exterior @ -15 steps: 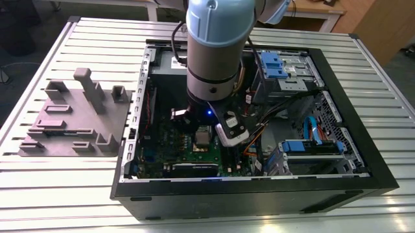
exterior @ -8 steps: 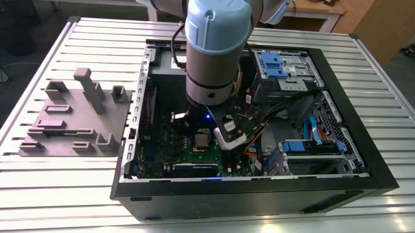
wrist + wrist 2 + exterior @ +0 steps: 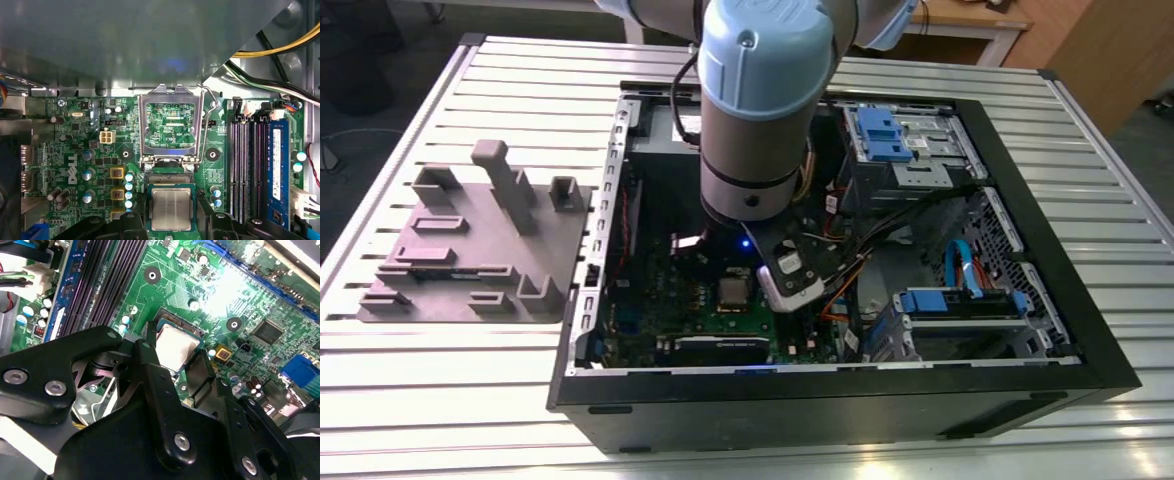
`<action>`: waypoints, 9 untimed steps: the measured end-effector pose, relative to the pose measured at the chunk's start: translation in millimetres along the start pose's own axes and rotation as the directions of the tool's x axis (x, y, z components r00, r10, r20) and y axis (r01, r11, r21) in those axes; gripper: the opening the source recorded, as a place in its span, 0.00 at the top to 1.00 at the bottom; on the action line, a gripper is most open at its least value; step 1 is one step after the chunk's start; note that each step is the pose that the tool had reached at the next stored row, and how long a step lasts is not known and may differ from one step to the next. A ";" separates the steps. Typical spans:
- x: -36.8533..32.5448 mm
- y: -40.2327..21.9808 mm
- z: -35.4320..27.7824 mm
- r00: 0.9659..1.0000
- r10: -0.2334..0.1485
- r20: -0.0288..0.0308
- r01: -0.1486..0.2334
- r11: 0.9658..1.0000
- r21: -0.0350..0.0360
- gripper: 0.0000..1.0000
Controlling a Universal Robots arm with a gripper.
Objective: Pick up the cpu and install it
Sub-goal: 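Place the cpu into insertion slot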
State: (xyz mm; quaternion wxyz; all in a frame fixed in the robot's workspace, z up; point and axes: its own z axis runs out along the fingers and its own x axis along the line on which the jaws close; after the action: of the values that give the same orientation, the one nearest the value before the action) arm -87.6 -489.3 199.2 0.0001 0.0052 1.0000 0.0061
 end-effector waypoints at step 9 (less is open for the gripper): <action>-0.6 -0.1 8.9 1.000 0.000 0.000 0.000 1.000 0.000 0.53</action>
State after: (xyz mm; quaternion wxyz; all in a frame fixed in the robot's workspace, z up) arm -87.0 -489.3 190.4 0.0002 0.0053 1.0000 0.0061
